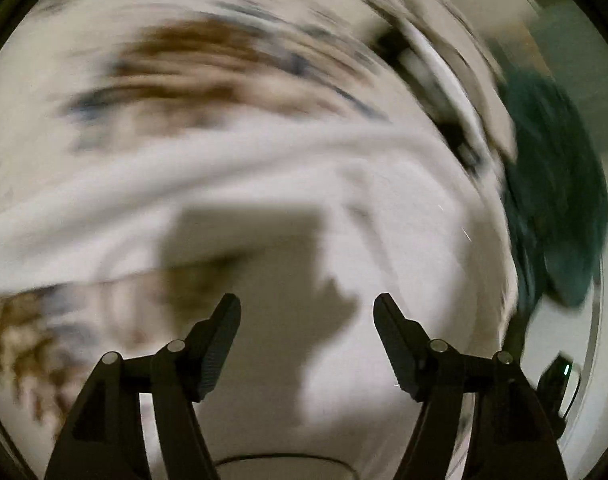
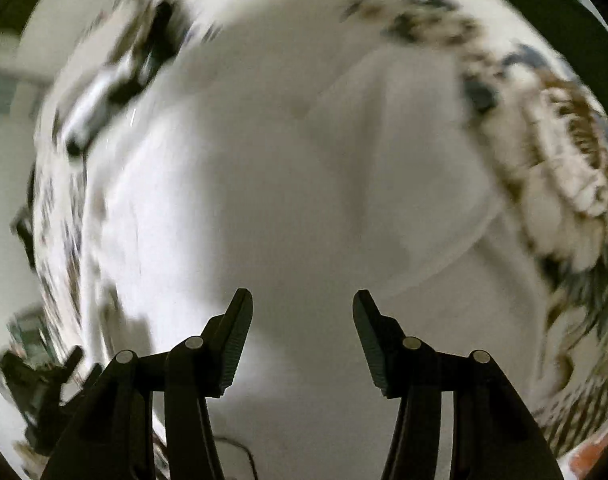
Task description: Fold small clothes
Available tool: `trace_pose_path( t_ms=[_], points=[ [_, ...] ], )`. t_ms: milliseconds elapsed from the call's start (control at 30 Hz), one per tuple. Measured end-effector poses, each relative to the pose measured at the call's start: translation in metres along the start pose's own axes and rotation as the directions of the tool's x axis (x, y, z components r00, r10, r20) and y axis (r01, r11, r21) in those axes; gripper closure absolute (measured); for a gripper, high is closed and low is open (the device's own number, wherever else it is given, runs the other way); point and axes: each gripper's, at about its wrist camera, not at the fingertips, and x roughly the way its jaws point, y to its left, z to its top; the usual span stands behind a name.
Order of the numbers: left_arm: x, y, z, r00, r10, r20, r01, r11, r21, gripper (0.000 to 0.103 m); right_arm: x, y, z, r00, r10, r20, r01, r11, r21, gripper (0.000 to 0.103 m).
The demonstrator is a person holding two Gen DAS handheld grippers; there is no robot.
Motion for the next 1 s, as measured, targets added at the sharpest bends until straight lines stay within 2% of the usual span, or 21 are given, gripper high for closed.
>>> trace_pose_path(
  t_ms=[67,100,167,200,300,333,400,433,533,633,667,700,733,767,833,900,967,1000],
  points=[
    [-0.031,0.059,0.002,0.997,0.056,0.056,-0.047,0.988,-0.146,0.036,0.011,0.023,-0.007,1.0,-0.011,-0.025,0.01,0.999,-0.038,0.048],
    [-0.043,0.089,0.002,0.994,0.077,0.072,-0.059,0.973,-0.223,0.036,0.016,0.034,-0.01,0.999,-0.017,-0.03,0.016,0.998,-0.053,0.048],
    [-0.054,0.141,-0.003,0.991,0.103,0.086,-0.065,0.929,-0.365,0.036,0.025,0.05,-0.014,0.999,-0.026,-0.036,0.023,0.997,-0.079,0.048],
    [-0.057,0.167,-0.005,0.99,0.112,0.087,-0.063,0.898,-0.435,0.037,0.03,0.06,-0.014,0.999,-0.035,-0.037,0.031,0.995,-0.091,0.048],
    [-0.056,0.218,-0.008,0.99,0.095,0.107,-0.018,0.823,-0.567,0.042,0.045,0.085,-0.014,0.997,-0.057,-0.043,0.052,0.991,-0.124,0.048],
    [-0.054,0.226,-0.006,0.989,0.086,0.121,0.001,0.811,-0.584,0.068,0.051,0.095,-0.014,0.997,-0.066,-0.044,0.059,0.989,-0.138,0.048],
    [-0.051,0.236,0.004,0.987,0.064,0.149,0.04,0.793,-0.608,0.096,0.057,0.105,-0.015,0.995,-0.085,-0.044,0.078,0.985,-0.152,0.048],
    [-0.054,0.236,0.008,0.983,0.066,0.172,0.052,0.795,-0.605,0.097,0.061,0.111,-0.016,0.995,-0.091,-0.043,0.083,0.984,-0.156,0.048],
    [-0.078,0.213,0.029,0.962,0.083,0.262,0.072,0.842,-0.535,0.098,0.069,0.117,-0.017,0.993,-0.108,-0.037,0.102,0.983,-0.152,0.048],
    [-0.115,0.188,0.051,0.92,0.038,0.391,0.151,0.886,-0.439,0.098,0.072,0.116,-0.02,0.993,-0.111,-0.035,0.105,0.986,-0.133,0.048],
    [-0.131,0.179,0.056,0.898,0.016,0.439,0.176,0.903,-0.393,0.098,0.071,0.114,-0.019,0.994,-0.108,-0.035,0.103,0.987,-0.125,0.048],
    [-0.144,0.17,0.058,0.883,0.007,0.47,0.176,0.922,-0.345,0.098,0.072,0.112,-0.02,0.993,-0.11,-0.035,0.105,0.987,-0.118,0.048],
    [-0.15,0.166,0.057,0.878,0.008,0.479,0.16,0.938,-0.309,0.098,0.072,0.112,-0.019,0.993,-0.112,-0.035,0.108,0.988,-0.11,0.048],
    [-0.152,0.171,0.053,0.885,0.026,0.465,0.132,0.943,-0.304,0.098,0.073,0.11,-0.021,0.993,-0.115,-0.036,0.111,0.988,-0.103,0.048],
    [-0.135,0.191,0.039,0.928,0.071,0.366,0.063,0.938,-0.341,0.094,0.074,0.107,-0.024,0.992,-0.118,-0.043,0.114,0.989,-0.093,0.048],
    [-0.107,0.227,0.01,0.971,0.091,0.223,0.019,0.895,-0.445,0.094,0.075,0.104,-0.026,0.991,-0.121,-0.054,0.116,0.99,-0.085,0.048],
    [-0.093,0.254,-0.016,0.983,0.106,0.149,-0.008,0.839,-0.544,0.09,0.074,0.104,-0.028,0.991,-0.118,-0.06,0.112,0.99,-0.085,0.048],
    [-0.091,0.265,-0.024,0.984,0.099,0.146,0.005,0.812,-0.584,0.081,0.074,0.106,-0.029,0.991,-0.118,-0.058,0.112,0.99,-0.09,0.048]
  ],
)
